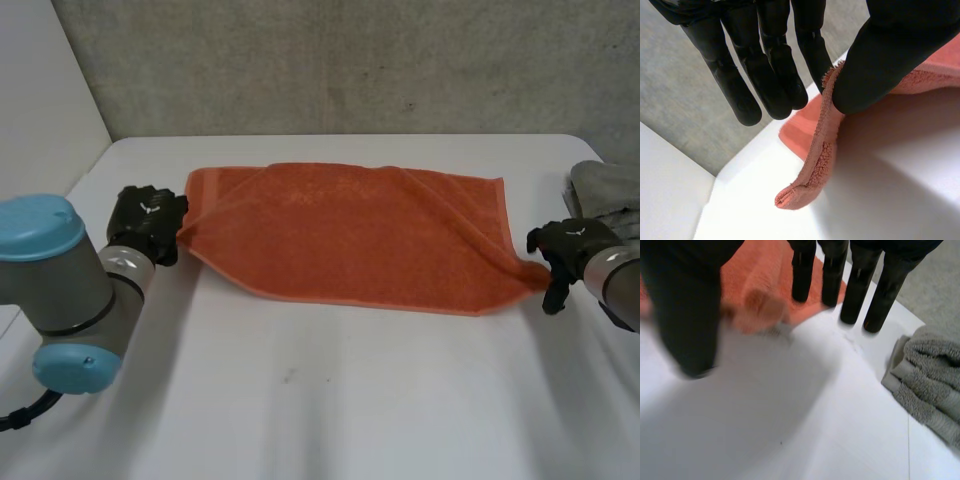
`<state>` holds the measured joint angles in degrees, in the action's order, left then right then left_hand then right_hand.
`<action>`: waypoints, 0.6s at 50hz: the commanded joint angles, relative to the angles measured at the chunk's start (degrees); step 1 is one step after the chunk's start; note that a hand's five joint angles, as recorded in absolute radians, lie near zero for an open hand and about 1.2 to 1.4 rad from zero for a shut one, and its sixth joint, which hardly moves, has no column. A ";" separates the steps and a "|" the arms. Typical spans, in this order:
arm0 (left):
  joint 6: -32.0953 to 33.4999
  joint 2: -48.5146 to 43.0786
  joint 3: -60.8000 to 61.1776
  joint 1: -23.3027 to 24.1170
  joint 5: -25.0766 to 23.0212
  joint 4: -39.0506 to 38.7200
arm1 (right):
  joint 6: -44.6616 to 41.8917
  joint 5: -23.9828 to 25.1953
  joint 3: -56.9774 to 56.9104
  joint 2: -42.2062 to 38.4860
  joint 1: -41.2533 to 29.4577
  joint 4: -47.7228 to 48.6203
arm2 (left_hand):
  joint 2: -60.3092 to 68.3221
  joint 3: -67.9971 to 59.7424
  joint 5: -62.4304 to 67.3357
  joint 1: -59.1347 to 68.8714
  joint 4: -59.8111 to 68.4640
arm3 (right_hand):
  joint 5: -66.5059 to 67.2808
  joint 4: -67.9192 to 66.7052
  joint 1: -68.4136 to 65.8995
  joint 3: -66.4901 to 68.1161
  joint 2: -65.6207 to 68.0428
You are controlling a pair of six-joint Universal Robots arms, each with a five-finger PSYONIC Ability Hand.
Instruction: Fold the laundry.
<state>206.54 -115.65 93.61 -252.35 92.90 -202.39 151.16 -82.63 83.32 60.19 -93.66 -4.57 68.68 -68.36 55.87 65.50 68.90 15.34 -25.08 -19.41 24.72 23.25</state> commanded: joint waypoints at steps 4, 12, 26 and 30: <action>-1.85 5.44 0.43 0.37 0.09 -0.02 | -2.09 8.27 3.07 6.87 2.25 1.49 | 11.32 -11.64 14.13 14.50 11.10 | -15.34 15.08 9.41 -14.72 -13.25; -2.64 6.23 -0.09 0.19 0.09 -0.02 | -15.79 12.76 10.09 9.77 3.05 3.07 | 11.32 -11.64 14.13 14.50 11.10 | -2.31 2.06 -3.62 -1.69 -0.22; -2.73 5.53 -0.71 -0.42 0.09 -0.02 | -22.40 14.08 16.96 5.47 3.31 9.49 | 11.32 -11.64 14.13 14.50 11.10 | 15.03 -15.28 -20.96 15.65 17.12; -2.73 5.53 -0.97 -0.69 0.09 -0.11 | -22.57 14.25 16.26 3.80 4.10 12.12 | 11.32 -11.64 14.13 14.50 11.10 | 14.53 -14.78 -20.46 15.15 16.61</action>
<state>203.81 -110.09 93.04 -252.68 92.99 -202.42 128.61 -68.43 100.48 66.99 -90.37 4.84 68.68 -68.37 55.87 65.50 68.90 23.40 -34.50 -29.44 34.67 34.75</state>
